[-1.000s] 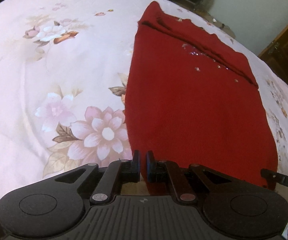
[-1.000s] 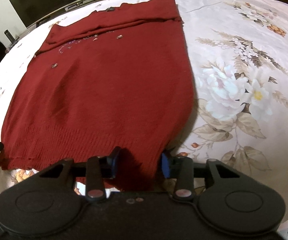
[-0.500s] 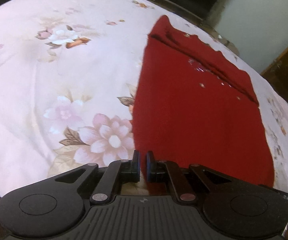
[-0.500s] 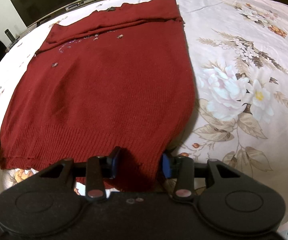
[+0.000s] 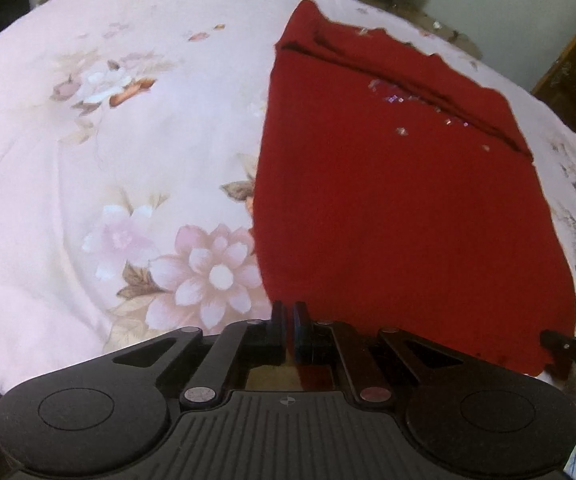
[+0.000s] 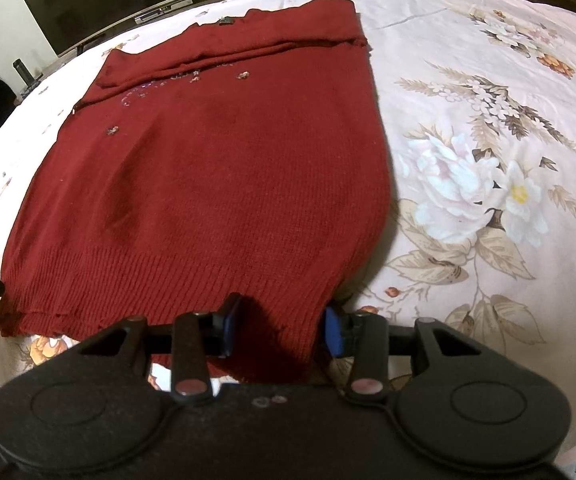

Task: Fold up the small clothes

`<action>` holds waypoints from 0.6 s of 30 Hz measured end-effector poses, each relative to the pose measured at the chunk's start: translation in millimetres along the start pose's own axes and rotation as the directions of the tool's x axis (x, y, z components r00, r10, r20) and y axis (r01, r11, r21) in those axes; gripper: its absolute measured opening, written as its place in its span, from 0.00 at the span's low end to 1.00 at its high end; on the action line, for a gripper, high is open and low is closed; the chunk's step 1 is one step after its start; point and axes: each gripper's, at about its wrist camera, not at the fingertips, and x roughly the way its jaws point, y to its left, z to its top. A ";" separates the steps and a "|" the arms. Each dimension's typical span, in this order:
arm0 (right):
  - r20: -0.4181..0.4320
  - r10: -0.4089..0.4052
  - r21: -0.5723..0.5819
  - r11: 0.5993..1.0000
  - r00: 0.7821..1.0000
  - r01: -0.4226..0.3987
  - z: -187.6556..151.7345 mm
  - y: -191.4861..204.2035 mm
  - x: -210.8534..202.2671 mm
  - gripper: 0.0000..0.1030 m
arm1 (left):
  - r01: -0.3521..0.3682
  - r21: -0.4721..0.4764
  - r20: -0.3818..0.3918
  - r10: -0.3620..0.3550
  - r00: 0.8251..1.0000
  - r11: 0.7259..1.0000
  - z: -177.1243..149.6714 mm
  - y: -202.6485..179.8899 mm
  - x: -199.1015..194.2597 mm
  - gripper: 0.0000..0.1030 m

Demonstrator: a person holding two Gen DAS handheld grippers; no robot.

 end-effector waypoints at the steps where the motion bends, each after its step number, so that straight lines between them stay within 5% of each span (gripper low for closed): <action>1: 0.001 0.001 -0.001 1.000 1.000 -0.001 0.1 -0.1 0.0 0.41 | -0.012 0.008 0.009 0.012 1.000 1.000 -0.8 -2.2 -0.3 0.03; 5: 0.002 0.004 -0.003 1.000 1.000 -0.004 -0.1 -0.5 -0.7 0.41 | 0.022 0.012 -0.021 -0.022 1.000 1.000 0.4 -6.1 3.9 0.03; 12: 0.004 0.007 -0.005 1.000 1.000 -0.007 -0.4 -1.2 -1.5 0.41 | 0.013 -0.116 -0.032 -0.017 0.999 0.993 -3.8 9.2 5.4 0.03; 18: 0.004 0.008 -0.006 1.000 1.000 -0.008 -0.4 -1.5 -1.5 0.42 | -0.052 -0.019 -0.034 0.052 0.998 0.998 -6.0 -6.3 8.7 0.03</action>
